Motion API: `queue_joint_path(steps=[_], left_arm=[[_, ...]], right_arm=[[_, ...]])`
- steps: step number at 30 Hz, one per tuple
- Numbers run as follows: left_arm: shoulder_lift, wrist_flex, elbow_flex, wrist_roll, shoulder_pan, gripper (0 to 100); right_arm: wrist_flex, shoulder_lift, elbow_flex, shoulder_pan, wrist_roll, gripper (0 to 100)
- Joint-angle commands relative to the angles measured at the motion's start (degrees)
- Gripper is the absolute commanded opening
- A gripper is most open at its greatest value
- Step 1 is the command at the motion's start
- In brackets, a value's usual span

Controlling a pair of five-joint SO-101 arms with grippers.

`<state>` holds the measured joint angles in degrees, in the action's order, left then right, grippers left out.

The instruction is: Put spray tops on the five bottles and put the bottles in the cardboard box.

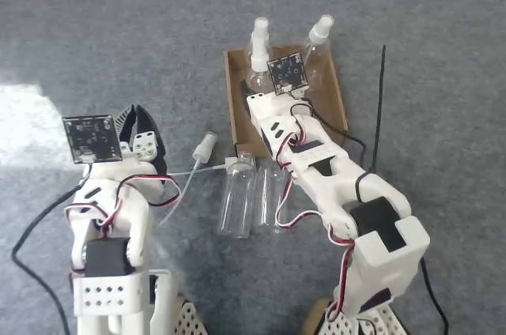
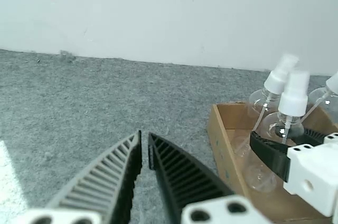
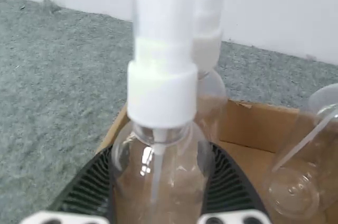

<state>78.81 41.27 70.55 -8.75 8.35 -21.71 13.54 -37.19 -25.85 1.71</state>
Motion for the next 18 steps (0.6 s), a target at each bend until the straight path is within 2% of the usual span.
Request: queue_joint_path(steps=[1,18], left_arm=[[-0.2,-1.6,-0.5,-0.7,-0.3,1],[-0.2,-1.6,-0.5,-0.7,-0.3,1]], right_arm=[[-1.7,-0.8,0.9,-0.4,0.8,0.5],[-1.6,-0.8,-0.7,-0.5,0.8,0.6]])
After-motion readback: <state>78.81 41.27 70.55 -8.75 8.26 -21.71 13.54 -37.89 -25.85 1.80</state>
